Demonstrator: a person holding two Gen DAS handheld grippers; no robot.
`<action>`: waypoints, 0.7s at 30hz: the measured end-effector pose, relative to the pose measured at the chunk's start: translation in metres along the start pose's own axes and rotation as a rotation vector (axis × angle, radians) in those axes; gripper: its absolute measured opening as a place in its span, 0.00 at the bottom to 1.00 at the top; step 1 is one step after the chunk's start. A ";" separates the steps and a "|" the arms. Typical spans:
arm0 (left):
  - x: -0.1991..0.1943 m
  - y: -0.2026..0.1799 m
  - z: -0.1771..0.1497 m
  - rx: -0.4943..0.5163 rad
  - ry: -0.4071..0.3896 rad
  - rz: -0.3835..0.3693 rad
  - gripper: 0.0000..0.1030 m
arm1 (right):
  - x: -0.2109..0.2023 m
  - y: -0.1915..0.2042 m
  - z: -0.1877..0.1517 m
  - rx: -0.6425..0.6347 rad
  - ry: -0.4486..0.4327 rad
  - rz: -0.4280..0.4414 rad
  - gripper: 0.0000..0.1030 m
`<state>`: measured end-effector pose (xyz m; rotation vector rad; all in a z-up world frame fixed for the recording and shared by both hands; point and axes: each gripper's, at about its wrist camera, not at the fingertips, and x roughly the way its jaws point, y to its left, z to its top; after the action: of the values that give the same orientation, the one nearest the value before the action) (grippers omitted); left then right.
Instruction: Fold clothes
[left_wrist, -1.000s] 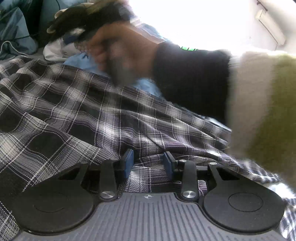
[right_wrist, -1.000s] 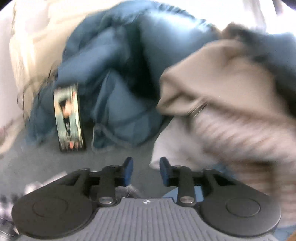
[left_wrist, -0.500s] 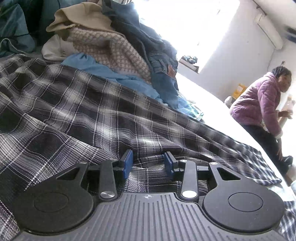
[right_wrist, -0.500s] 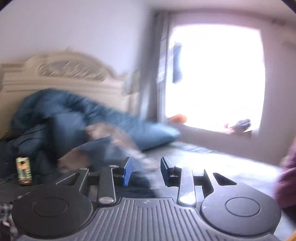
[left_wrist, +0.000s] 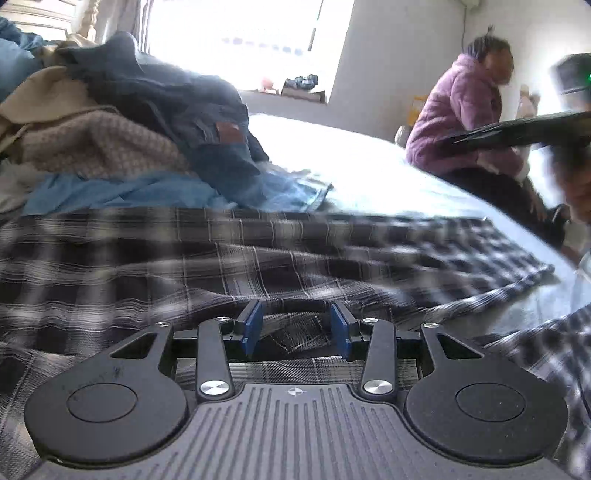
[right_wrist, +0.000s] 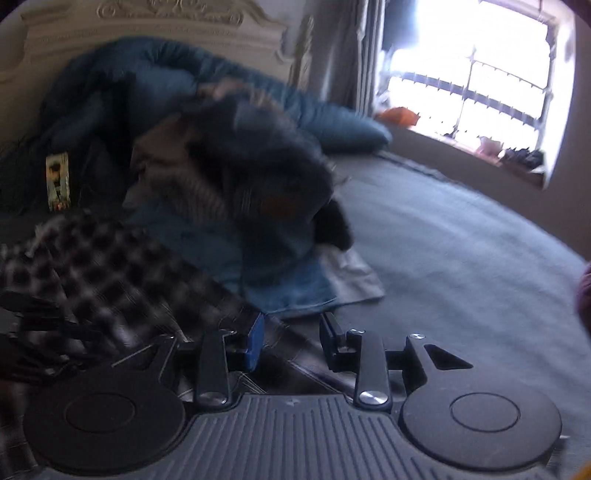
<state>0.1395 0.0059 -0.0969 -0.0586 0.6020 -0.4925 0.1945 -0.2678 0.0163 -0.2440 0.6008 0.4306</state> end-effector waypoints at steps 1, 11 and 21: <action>0.005 0.002 -0.003 -0.008 0.017 0.005 0.39 | 0.025 -0.003 -0.002 0.007 0.011 0.024 0.34; 0.011 0.007 -0.021 -0.005 0.024 0.008 0.41 | 0.147 0.009 0.019 -0.061 0.070 0.203 0.35; 0.011 0.009 -0.021 -0.019 0.011 -0.009 0.41 | 0.176 0.029 0.011 -0.167 0.163 0.276 0.35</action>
<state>0.1392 0.0109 -0.1220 -0.0765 0.6177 -0.4959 0.3171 -0.1827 -0.0813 -0.3603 0.7633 0.7338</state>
